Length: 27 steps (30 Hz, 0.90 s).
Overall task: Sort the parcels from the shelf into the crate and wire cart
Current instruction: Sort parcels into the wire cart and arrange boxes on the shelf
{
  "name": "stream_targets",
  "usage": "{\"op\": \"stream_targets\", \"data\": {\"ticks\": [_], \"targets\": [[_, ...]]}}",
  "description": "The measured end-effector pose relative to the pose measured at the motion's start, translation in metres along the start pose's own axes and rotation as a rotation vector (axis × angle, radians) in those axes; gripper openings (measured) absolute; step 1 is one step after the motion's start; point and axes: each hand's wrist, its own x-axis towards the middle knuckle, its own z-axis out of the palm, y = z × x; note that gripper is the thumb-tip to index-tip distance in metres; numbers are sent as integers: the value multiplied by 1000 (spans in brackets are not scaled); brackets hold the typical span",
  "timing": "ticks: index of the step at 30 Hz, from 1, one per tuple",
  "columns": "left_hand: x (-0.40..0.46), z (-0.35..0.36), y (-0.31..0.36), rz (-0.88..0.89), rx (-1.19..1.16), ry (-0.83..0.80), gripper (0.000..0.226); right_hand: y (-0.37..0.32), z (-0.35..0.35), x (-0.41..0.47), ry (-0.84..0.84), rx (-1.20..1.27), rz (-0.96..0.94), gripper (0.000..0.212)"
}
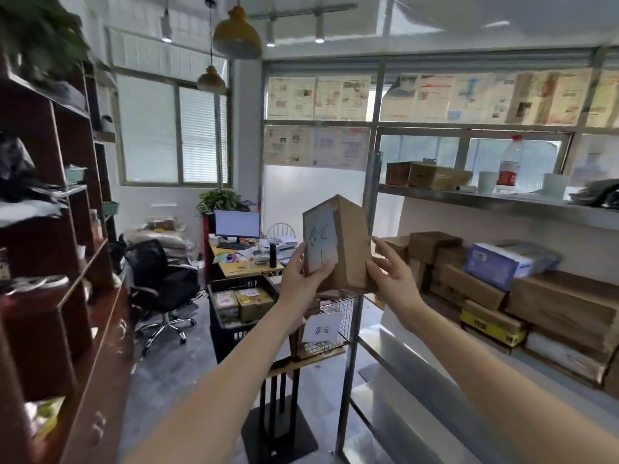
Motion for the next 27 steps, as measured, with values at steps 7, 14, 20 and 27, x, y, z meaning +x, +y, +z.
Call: {"op": "stream_targets", "data": {"ticks": [7,14,20,27], "targets": [[33,-50,-22,51,110,178,83,32,57,49,-120,-114,-18,49],[105,-89,-46,72,230,240,80,67,101,122,-251,-136,58,83],[179,-117,-70,28,282,242,66,104,120,201,-285,42,143,68],[256,-142,-116,-21,376,253,60,164,135,282,-317,83,204,66]]}}
